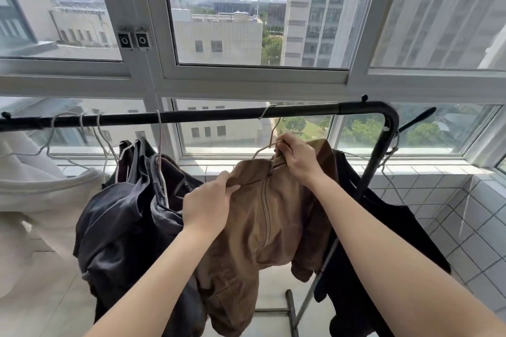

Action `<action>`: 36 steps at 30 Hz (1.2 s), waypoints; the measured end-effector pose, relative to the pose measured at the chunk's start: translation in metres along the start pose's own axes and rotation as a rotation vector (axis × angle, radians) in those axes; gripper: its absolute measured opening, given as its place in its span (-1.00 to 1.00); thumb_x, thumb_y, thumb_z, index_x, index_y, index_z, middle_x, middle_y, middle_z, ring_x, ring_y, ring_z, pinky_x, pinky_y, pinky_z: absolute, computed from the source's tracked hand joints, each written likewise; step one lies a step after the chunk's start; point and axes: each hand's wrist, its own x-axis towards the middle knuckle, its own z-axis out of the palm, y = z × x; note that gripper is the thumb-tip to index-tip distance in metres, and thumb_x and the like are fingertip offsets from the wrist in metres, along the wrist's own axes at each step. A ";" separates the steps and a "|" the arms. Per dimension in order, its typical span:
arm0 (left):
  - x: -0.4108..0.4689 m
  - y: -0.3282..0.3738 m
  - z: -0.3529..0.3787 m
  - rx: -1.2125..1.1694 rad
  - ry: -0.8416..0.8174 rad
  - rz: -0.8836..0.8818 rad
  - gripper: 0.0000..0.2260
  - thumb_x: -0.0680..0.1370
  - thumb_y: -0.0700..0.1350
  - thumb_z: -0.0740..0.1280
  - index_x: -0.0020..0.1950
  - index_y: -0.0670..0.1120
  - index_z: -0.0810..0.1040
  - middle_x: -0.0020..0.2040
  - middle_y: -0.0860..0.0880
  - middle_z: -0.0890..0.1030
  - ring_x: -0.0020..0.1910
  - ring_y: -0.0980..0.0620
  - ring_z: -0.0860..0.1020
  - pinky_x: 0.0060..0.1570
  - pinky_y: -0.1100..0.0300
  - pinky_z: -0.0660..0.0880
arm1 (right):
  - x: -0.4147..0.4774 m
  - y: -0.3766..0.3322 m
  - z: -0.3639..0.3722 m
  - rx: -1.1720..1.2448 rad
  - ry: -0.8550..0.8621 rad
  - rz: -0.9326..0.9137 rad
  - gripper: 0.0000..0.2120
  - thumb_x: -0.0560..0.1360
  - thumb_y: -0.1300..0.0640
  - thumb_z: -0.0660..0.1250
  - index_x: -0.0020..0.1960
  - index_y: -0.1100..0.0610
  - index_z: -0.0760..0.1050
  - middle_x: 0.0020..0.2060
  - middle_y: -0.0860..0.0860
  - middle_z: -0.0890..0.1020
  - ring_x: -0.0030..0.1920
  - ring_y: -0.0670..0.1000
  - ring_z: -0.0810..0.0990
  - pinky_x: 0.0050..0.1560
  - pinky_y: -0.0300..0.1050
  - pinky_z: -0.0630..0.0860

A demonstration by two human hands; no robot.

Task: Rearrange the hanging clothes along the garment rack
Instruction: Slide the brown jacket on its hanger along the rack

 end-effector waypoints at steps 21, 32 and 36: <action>0.052 -0.012 -0.019 -0.018 0.070 0.017 -0.66 0.55 0.19 0.20 0.25 0.09 0.51 -0.05 -0.04 0.69 -0.06 -0.14 0.62 -0.22 0.14 0.36 | 0.016 -0.008 -0.015 0.081 0.086 0.007 -0.84 0.59 0.17 0.21 -0.01 0.19 0.55 -0.15 0.03 0.63 -0.13 0.01 0.54 -0.11 -0.16 0.39; 0.042 -0.037 0.019 0.150 -0.084 0.001 -0.74 0.58 0.13 0.18 0.17 0.05 0.48 -0.01 -0.05 0.66 0.03 -0.10 0.59 -0.12 0.09 0.32 | -0.015 0.006 0.019 0.105 -0.049 0.129 -0.83 0.56 0.17 0.23 -0.12 0.18 0.56 -0.17 0.08 0.68 -0.10 0.08 0.60 -0.09 -0.10 0.43; 0.037 -0.041 0.032 0.163 -0.136 0.006 -0.79 0.57 0.06 0.22 0.13 -0.01 0.47 0.03 -0.05 0.63 0.05 -0.12 0.56 -0.04 0.04 0.39 | -0.028 0.009 0.031 0.125 -0.079 0.186 -0.85 0.54 0.20 0.25 -0.13 0.20 0.57 -0.16 0.10 0.68 -0.09 0.09 0.60 -0.01 -0.04 0.46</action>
